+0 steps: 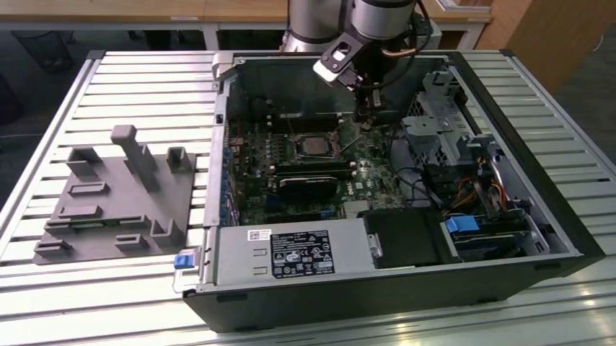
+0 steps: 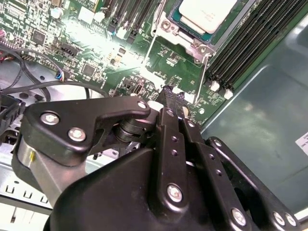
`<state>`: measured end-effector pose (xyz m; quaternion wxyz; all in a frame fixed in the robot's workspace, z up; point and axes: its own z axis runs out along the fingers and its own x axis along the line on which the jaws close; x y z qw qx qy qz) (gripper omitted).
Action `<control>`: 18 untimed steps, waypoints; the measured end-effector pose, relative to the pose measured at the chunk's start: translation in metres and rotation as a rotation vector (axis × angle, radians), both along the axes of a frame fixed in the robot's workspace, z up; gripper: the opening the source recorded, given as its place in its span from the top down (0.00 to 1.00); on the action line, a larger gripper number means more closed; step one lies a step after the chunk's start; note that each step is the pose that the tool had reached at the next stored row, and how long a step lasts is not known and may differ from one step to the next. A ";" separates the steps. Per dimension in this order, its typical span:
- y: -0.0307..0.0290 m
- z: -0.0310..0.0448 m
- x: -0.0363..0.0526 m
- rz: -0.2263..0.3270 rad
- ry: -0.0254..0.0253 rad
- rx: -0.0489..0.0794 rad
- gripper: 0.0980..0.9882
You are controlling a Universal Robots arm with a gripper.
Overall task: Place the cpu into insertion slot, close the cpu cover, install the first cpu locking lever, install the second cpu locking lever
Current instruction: 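Close the cpu cover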
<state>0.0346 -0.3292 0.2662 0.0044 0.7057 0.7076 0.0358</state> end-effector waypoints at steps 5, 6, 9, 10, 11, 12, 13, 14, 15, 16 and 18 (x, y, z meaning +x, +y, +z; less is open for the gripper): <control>0.0000 -0.0021 0.0007 0.019 0.0000 0.000 0.97; 0.0000 -0.0023 0.0008 0.023 0.0000 0.000 0.97; 0.0000 -0.0030 0.0017 0.025 0.0000 0.000 0.97; 0.0000 -0.0031 0.0019 0.025 0.0000 0.000 0.97; 0.0000 -0.0031 0.0022 0.025 0.0000 0.000 0.97; 0.0000 -0.0031 0.0023 0.025 0.0001 0.000 0.97; 0.0001 -0.0032 0.0024 0.025 0.0000 0.000 0.97; 0.0001 -0.0032 0.0025 0.025 0.0000 0.000 0.97; 0.0001 -0.0032 0.0026 0.025 0.0000 0.000 0.97; 0.0001 -0.0033 0.0028 0.025 0.0000 0.000 0.97; 0.0001 -0.0033 0.0032 0.025 -0.0001 0.000 0.97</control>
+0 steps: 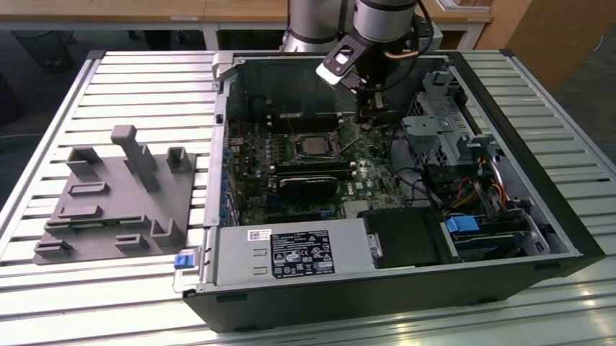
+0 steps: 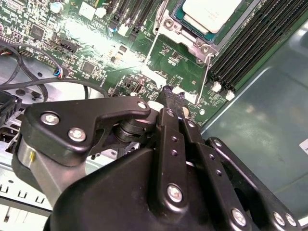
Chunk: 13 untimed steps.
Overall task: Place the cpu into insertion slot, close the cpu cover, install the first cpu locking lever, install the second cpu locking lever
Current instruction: 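Close the cpu cover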
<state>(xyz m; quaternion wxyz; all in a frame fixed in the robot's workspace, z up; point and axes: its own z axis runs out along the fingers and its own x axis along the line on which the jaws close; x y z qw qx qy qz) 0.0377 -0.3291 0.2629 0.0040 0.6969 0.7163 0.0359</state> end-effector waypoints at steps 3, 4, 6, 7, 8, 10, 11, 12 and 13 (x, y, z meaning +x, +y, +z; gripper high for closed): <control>0.0007 -0.0006 0.0029 0.000 0.0000 0.000 0.97; 0.0010 -0.0007 0.0046 0.000 0.0001 0.000 0.97; 0.0018 -0.0013 0.0077 0.000 0.0007 0.000 0.97; 0.0021 -0.0018 0.0089 0.000 0.0012 0.000 0.97; 0.0026 -0.0025 0.0100 0.000 0.0015 0.000 0.97; 0.0033 -0.0037 0.0122 0.000 0.0022 0.000 0.97; 0.0036 -0.0043 0.0130 0.000 0.0025 0.000 0.97; 0.0038 -0.0048 0.0136 0.000 0.0027 0.000 0.97; 0.0040 -0.0053 0.0141 0.000 0.0028 0.000 0.97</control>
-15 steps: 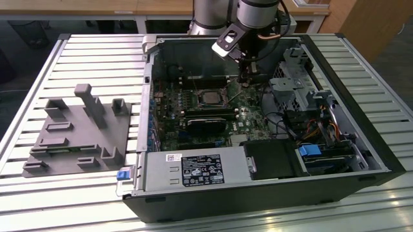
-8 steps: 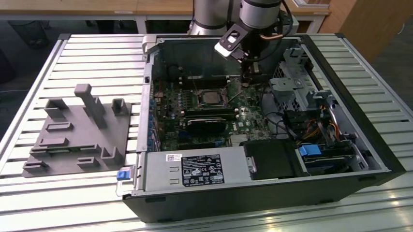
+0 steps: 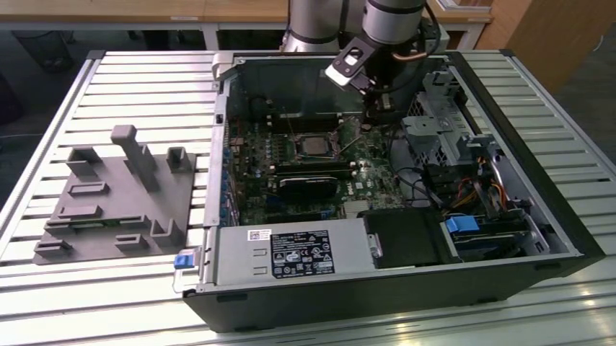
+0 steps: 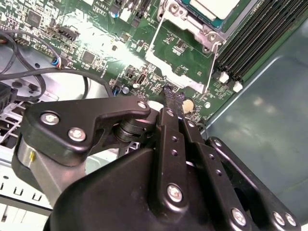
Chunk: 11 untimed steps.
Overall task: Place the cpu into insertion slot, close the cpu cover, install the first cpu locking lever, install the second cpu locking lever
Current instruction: 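Close the cpu cover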
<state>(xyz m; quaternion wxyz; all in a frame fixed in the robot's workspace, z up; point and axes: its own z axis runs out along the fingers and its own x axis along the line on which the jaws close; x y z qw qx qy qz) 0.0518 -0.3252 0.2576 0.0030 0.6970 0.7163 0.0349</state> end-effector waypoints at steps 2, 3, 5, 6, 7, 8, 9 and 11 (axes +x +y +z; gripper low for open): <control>0.0001 -0.0007 0.0004 0.000 0.0001 0.000 0.97; 0.0000 -0.0008 0.0006 0.000 0.0001 0.000 0.97; 0.0001 -0.0011 0.0008 0.000 0.0001 0.000 0.97; 0.0001 -0.0012 0.0009 0.000 0.0001 0.000 0.97; 0.0001 -0.0013 0.0009 0.000 0.0001 0.000 0.97; 0.0001 -0.0015 0.0010 0.000 0.0001 0.000 0.97; 0.0001 -0.0017 0.0010 0.000 0.0000 0.000 0.97; 0.0001 -0.0021 0.0010 0.000 0.0001 0.000 0.97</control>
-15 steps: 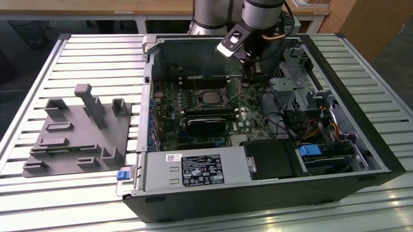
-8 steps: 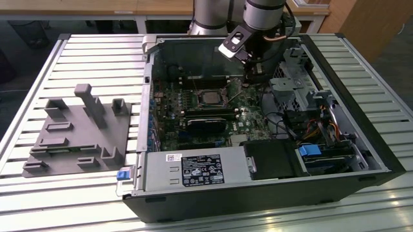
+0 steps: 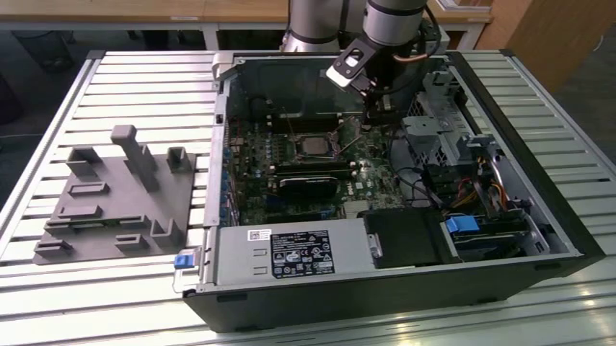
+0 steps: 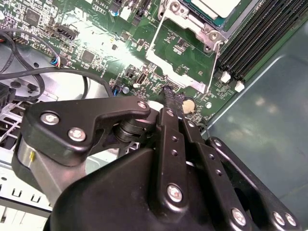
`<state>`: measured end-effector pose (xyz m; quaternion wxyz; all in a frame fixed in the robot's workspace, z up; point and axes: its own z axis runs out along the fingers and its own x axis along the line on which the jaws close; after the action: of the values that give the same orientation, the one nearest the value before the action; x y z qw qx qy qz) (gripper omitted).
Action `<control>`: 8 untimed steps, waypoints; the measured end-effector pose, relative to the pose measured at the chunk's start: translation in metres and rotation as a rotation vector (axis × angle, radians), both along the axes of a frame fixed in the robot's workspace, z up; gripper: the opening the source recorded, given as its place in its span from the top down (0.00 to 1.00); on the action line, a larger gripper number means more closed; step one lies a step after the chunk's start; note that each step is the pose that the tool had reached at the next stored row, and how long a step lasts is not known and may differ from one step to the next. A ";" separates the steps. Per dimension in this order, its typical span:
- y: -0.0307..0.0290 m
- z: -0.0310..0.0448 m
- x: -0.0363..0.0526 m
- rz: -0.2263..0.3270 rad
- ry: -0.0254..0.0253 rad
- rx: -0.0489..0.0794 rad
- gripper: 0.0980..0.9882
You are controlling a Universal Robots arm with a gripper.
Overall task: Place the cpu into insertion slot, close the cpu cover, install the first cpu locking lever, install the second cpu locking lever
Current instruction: 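Close the cpu cover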
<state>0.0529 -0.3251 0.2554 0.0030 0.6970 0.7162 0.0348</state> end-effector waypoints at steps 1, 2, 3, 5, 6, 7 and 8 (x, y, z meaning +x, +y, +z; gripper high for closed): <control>0.0000 -0.0003 0.0002 0.000 0.0000 0.000 0.97; 0.0000 -0.0004 0.0002 0.000 0.0000 0.000 0.97; 0.0001 -0.0006 0.0003 0.000 0.0000 0.000 0.97; 0.0001 -0.0009 0.0003 0.000 0.0000 0.000 0.97; 0.0002 -0.0011 0.0004 0.000 0.0000 0.000 0.97; 0.0002 -0.0013 0.0005 0.000 0.0000 0.000 0.97; 0.0002 -0.0015 0.0006 0.000 -0.0001 0.000 0.97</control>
<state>0.0534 -0.3249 0.2540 0.0030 0.6970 0.7163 0.0349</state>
